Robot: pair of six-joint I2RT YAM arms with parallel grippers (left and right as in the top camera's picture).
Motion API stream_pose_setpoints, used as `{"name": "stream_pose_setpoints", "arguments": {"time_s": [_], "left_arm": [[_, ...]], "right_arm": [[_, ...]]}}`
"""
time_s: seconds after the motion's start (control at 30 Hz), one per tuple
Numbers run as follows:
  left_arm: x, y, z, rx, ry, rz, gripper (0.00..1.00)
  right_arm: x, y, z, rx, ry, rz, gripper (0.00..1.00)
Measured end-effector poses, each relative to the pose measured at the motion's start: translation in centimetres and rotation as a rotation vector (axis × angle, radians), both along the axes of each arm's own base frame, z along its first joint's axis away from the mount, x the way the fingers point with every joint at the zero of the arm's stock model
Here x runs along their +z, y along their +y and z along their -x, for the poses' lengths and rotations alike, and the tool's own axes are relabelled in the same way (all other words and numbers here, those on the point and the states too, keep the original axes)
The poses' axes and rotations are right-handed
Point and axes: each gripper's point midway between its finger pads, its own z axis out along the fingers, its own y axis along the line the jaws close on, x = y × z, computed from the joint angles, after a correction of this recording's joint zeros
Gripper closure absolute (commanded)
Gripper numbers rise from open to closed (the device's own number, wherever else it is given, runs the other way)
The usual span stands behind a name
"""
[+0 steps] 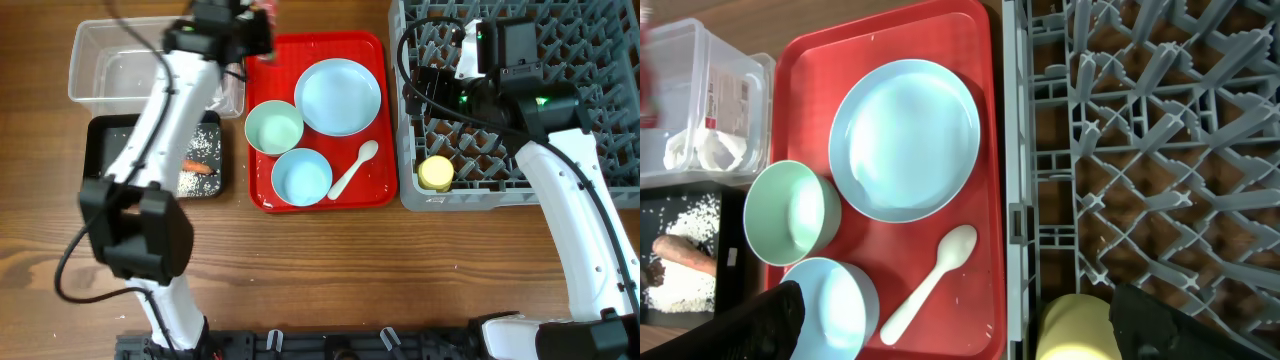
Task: Sort waste into correct bins and load items into the dishwasher rack
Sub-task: 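Drop the red wrapper into the clear plastic bin, left gripper, then reach the right gripper to the light-blue bowl rim and grasp it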
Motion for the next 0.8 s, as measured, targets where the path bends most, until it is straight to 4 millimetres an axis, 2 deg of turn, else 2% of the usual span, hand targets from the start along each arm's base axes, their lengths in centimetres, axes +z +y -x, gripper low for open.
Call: {"name": "stream_pose_setpoints", "arguments": {"time_s": [0.1,0.2,0.27,0.3,0.37,0.43,0.63,0.73,0.8], "left_arm": [[-1.6,6.0,0.8,0.2,0.101,0.028,0.96],[-2.3,10.2,1.1,0.331,0.132,0.032,0.95],[-2.4,12.0,1.3,0.386,0.14,0.036,0.66],[-2.8,12.6,1.6,0.405,0.156,0.036,0.57],[-3.5,12.7,2.3,0.415,0.2,0.034,0.42],[-3.9,12.7,2.5,0.416,0.215,0.031,0.37],[-4.2,12.2,2.9,0.362,0.238,0.024,0.34],[-3.8,10.1,3.5,0.17,0.247,0.028,0.32],[-2.7,8.6,5.0,0.061,0.261,0.023,0.32]], "right_arm": [[0.0,0.0,-0.1,0.0,-0.003,0.0,0.0],[0.1,0.0,-0.1,0.0,-0.006,-0.001,0.0],[0.2,0.0,-0.2,0.0,-0.011,-0.002,0.0],[0.2,0.0,-0.2,0.0,-0.011,-0.002,0.0],[0.2,0.0,-0.2,0.0,-0.011,-0.002,0.0],[0.2,0.0,-0.2,0.0,-0.011,-0.002,0.0],[0.4,0.2,-0.5,-0.011,-0.023,-0.018,0.0],[1.2,1.3,-1.0,0.024,-0.054,-0.075,0.0],[2.1,2.4,-1.4,0.061,-0.084,-0.127,0.0]]}}
